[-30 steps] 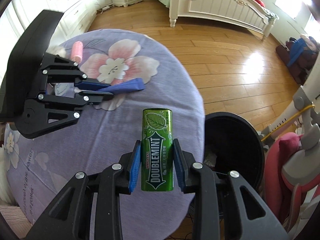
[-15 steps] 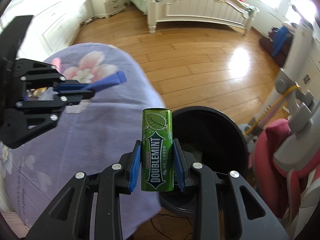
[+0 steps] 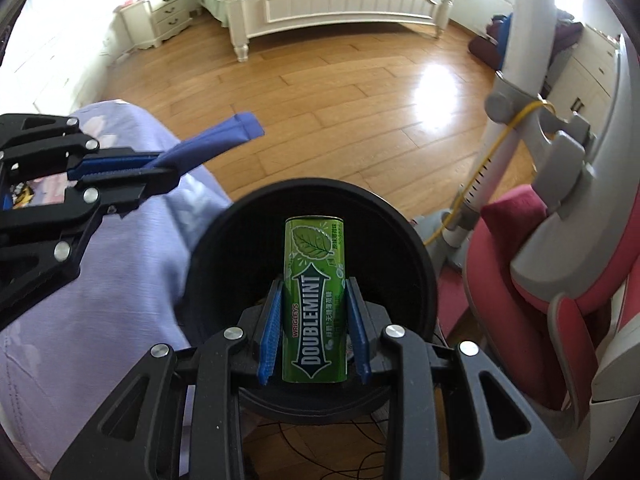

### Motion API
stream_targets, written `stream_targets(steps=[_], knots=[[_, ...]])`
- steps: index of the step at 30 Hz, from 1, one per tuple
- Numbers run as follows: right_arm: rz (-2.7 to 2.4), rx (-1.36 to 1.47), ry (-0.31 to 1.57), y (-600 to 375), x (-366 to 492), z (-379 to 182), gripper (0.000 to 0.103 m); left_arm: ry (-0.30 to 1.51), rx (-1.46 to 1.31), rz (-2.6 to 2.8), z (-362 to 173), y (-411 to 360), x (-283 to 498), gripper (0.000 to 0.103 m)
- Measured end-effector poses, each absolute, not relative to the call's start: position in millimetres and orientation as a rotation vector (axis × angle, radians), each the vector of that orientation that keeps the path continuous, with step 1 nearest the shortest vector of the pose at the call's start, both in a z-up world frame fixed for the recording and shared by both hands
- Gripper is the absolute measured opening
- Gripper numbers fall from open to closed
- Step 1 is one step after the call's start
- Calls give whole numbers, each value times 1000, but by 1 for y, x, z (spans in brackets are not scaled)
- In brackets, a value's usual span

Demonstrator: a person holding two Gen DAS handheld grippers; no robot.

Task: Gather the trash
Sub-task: 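Drop the gum can into the bin with the right tool while the left tool drops the blue comb, then grasp the white fluffy item with the left tool while the right tool grasps the pink roller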

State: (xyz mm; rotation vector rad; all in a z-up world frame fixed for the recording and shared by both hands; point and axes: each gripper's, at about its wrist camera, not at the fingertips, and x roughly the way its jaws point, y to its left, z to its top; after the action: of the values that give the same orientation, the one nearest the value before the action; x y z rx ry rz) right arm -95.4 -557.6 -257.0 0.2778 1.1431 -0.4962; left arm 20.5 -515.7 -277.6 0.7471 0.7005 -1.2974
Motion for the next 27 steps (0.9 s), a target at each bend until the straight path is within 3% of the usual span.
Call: stream_targets(steps=[1, 3, 4, 5, 6, 7, 8, 15, 27], knots=[[-503, 283, 1148, -562, -97, -260, 30, 722, 738, -1302, -282, -524, 18, 10], [-519, 297, 1160, -568, -99, -266, 32, 764, 727, -1304, -288, -530, 18, 20], [-531, 300, 1161, -571, -100, -268, 33, 769, 720, -1292, -291, -533, 17, 36], [-531, 301, 1167, -574, -100, -270, 44, 762, 715, -1282, -293, -535, 16, 49], [-536, 307, 1170, -575, -100, -270, 65, 759, 713, -1274, -294, -534, 15, 55], [-551, 305, 1164, -576, -102, -269, 74, 751, 701, -1261, -294, -532, 15, 62], [-569, 289, 1153, -576, -102, -265, 81, 752, 689, -1261, -294, -530, 16, 62], [-535, 260, 1102, -566, -92, -244, 81, 741, 599, -1176, -268, -482, 37, 62], [-147, 104, 1046, -431, 30, -218, 81, 803, 501, -726, -236, -249, 152, 62]])
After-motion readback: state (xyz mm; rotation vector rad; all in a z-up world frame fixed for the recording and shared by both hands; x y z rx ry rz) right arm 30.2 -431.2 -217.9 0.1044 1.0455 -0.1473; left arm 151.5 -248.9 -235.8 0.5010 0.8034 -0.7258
